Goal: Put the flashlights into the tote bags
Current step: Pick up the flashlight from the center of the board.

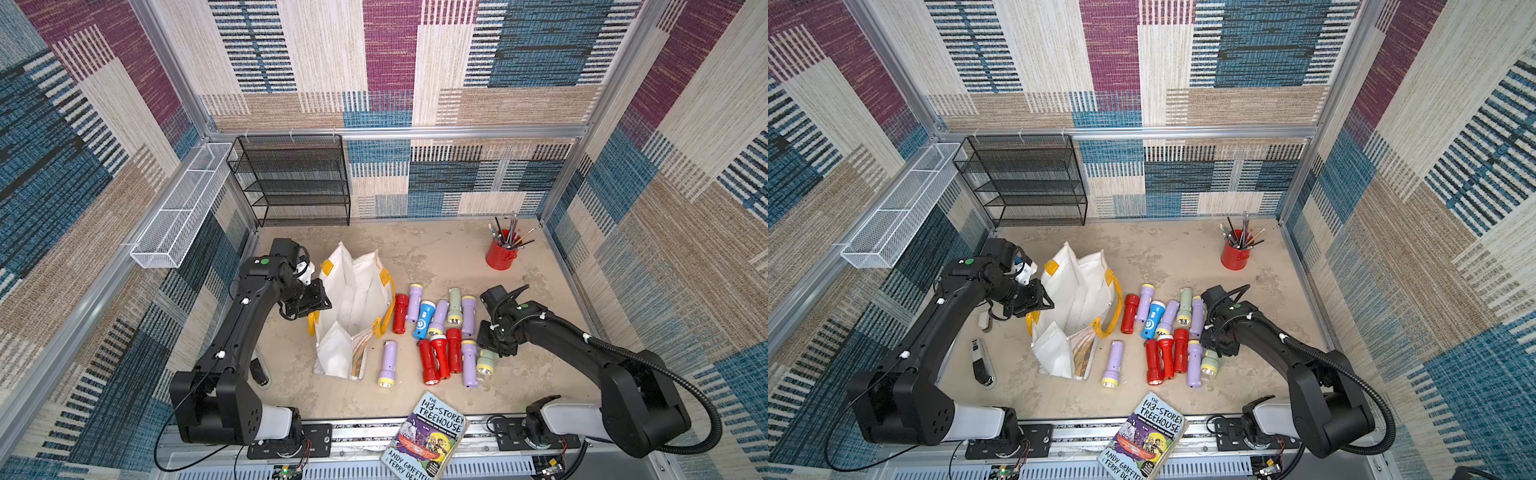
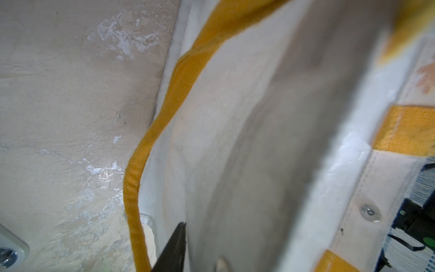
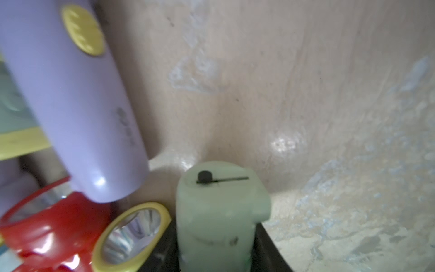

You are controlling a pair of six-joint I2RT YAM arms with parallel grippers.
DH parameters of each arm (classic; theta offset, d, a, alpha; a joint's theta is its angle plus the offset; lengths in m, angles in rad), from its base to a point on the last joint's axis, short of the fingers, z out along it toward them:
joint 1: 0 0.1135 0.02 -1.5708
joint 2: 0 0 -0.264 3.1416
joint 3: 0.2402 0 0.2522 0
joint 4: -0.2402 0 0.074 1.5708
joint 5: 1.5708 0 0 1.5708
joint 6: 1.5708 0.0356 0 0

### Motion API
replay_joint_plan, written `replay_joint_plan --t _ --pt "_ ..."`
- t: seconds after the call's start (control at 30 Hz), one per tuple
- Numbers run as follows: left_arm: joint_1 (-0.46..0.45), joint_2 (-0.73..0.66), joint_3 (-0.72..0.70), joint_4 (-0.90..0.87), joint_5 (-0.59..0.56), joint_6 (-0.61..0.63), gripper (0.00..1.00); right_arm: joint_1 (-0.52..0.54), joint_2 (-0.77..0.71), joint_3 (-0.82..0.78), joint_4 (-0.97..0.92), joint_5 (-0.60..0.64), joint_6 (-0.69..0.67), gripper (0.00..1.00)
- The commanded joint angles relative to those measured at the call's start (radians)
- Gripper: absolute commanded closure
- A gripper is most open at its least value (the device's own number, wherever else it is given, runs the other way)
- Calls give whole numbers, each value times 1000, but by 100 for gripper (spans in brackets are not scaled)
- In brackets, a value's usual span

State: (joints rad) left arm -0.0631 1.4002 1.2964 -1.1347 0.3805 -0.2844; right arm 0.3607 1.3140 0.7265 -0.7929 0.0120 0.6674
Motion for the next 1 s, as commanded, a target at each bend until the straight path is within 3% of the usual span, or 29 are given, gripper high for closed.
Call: replay_joint_plan --t 0.0,0.37,0.63,0.77,0.97 --pt "0 3 9 0 23 30 64 13 -3 53 -27 42 -22 67" --pt "2 8 14 0 34 25 69 30 2 433 -101 114 -163 66" --pt "3 -7 1 22 60 16 76 78 95 697 59 -32 -155 65" --pt "3 -12 -1 28 70 11 84 153 196 825 155 -99 -139 65" --pt "5 -24 -15 35 72 13 88 300 435 1141 119 -142 -175 65"
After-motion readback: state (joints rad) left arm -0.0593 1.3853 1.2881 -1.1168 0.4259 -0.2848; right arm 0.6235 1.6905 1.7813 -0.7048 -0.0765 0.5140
